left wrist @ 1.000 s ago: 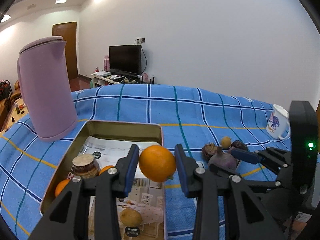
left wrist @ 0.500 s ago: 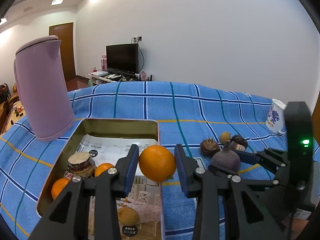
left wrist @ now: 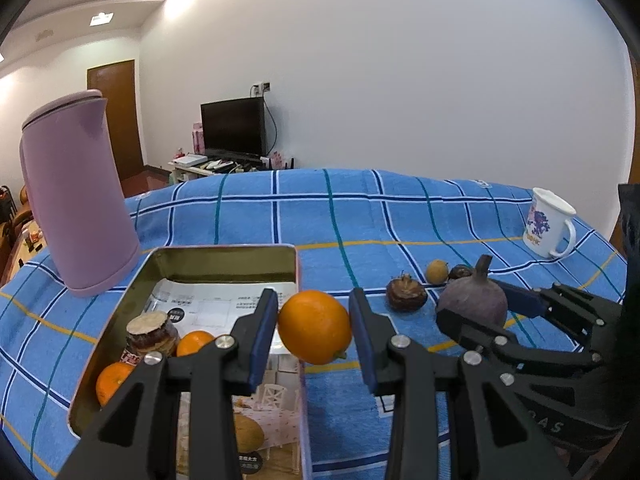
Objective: Organize fruits
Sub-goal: 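Carry the orange and purple turnip over the pink tin tray with both tools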
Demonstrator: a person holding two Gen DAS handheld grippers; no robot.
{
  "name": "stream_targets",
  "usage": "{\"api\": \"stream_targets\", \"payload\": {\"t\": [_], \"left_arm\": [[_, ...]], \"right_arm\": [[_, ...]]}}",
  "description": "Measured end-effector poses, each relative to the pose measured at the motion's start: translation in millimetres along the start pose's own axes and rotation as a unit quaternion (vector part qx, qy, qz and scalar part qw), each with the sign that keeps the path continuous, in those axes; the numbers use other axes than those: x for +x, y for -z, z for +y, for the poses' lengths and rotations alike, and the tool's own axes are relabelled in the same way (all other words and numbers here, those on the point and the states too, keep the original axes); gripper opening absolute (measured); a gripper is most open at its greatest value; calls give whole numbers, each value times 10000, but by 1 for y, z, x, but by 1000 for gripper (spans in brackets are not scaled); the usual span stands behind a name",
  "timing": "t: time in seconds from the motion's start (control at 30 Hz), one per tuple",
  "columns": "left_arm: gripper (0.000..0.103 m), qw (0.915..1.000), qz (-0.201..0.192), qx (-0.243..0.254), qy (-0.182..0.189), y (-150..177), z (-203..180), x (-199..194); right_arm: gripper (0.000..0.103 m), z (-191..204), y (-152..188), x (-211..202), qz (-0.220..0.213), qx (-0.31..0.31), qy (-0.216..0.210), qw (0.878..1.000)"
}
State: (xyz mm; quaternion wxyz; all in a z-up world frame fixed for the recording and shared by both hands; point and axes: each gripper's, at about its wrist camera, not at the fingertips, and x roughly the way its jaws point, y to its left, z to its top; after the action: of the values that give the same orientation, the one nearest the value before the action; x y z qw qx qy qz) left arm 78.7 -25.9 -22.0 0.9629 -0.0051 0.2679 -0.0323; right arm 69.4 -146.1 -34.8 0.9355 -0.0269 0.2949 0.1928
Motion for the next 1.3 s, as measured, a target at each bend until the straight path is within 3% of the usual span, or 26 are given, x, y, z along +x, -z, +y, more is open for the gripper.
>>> {"api": "stream_targets", "payload": {"t": [0.37,1.3], "left_arm": [[38,9998,-161,108,-23,1,-7,-5],[38,9977,-653,157,-70,-1,-8,-20]], "right_arm": [[53,7,1,-18,-505,-171,133,9985],[53,9,8,-41,-1100,-208,203,9935]]}}
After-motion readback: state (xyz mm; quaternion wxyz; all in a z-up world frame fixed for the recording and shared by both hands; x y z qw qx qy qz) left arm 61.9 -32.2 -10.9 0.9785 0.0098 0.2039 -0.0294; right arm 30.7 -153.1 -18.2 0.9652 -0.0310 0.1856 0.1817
